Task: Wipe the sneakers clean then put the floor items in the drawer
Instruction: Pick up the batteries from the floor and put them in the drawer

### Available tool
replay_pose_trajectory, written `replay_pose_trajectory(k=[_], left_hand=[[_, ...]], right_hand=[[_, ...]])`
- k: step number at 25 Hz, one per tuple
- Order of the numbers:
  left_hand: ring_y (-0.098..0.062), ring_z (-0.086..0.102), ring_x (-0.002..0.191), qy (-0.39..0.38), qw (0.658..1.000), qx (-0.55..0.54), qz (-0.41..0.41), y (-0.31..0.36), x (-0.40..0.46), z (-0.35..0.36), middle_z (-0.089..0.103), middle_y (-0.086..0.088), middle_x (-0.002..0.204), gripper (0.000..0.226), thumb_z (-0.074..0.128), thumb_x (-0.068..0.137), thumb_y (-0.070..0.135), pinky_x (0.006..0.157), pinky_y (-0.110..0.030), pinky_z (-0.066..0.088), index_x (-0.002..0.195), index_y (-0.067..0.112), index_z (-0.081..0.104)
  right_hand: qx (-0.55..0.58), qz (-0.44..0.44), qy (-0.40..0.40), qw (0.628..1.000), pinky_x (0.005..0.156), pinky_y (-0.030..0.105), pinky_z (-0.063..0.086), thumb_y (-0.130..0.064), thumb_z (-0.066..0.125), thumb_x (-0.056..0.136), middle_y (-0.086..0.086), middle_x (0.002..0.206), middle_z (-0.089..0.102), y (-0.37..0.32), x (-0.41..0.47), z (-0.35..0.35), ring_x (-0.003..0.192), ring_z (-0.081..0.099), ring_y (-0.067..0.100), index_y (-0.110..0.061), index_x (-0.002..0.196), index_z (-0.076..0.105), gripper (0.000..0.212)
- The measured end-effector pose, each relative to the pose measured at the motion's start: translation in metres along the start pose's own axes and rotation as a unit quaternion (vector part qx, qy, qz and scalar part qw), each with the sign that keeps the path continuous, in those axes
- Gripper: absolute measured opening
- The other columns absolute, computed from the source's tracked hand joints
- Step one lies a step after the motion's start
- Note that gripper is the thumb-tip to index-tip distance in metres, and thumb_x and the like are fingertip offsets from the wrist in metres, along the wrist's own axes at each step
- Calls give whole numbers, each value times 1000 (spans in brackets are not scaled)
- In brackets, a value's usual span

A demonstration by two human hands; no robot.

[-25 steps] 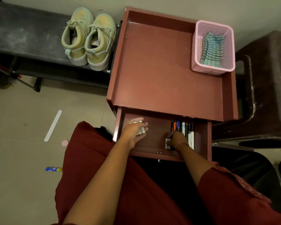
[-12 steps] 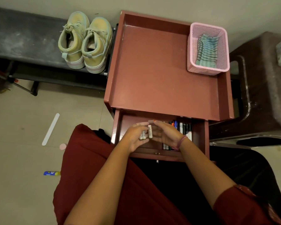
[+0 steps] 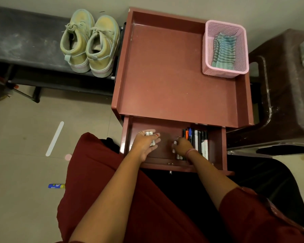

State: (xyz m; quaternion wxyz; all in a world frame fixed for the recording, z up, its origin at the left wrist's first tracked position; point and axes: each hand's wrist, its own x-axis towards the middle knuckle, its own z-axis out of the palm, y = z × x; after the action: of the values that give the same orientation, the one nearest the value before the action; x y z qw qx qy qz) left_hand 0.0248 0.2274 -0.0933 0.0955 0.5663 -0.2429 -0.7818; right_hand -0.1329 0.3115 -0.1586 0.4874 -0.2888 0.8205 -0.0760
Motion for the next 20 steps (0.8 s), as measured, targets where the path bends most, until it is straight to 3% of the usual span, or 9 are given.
replay_pose_trajectory(k=[2,6,9,15,17,18,20], left_hand=[[-18,67,97,8,1000,1,2,0,2,0,67,-8,111,17,61,91,4,85,-33,53,104,15,58],[-19,68,93,21,1000,-6,-11,0,6,-1,65,-10,107,14,57,92,1,81,-34,55,98,14,59],[-21,68,93,22,1000,-7,-14,0,5,-1,64,-11,107,15,57,92,0,80,-35,55,95,14,57],[-22,66,96,14,1000,5,-12,2,1,-1,61,-12,118,31,59,90,1,76,-34,55,117,16,53],[-23,66,97,9,1000,17,-14,3,0,0,61,-12,119,30,56,92,1,77,-33,54,118,16,54],[-24,65,97,4,1000,23,-18,3,0,1,61,-13,118,30,54,93,1,80,-35,54,119,15,54],[-24,64,96,-14,999,35,-28,3,-1,3,61,-13,115,31,47,97,1,85,-37,50,125,13,52]], right_hand=[[-71,9,47,996,88,29,46,-15,65,83,12,112,65,5,3,5,106,61,30,-9,112,65,30],[-50,48,79,994,83,38,55,-18,73,75,16,98,69,9,9,20,88,68,30,-11,95,62,24],[-127,31,62,989,82,41,56,-13,68,80,17,99,68,9,12,25,87,68,33,-4,101,62,23],[-176,24,70,982,83,39,55,-3,57,84,17,105,67,18,13,19,93,67,33,-6,104,67,23],[-119,27,64,990,86,30,51,-6,62,83,13,109,66,12,7,9,98,65,30,-9,102,69,20],[-40,31,64,997,83,26,49,-8,64,84,11,108,66,7,4,3,96,64,27,-10,99,70,16],[230,61,9,971,73,23,52,-14,63,88,13,106,65,-10,-8,-7,84,64,21,-11,95,67,8]])
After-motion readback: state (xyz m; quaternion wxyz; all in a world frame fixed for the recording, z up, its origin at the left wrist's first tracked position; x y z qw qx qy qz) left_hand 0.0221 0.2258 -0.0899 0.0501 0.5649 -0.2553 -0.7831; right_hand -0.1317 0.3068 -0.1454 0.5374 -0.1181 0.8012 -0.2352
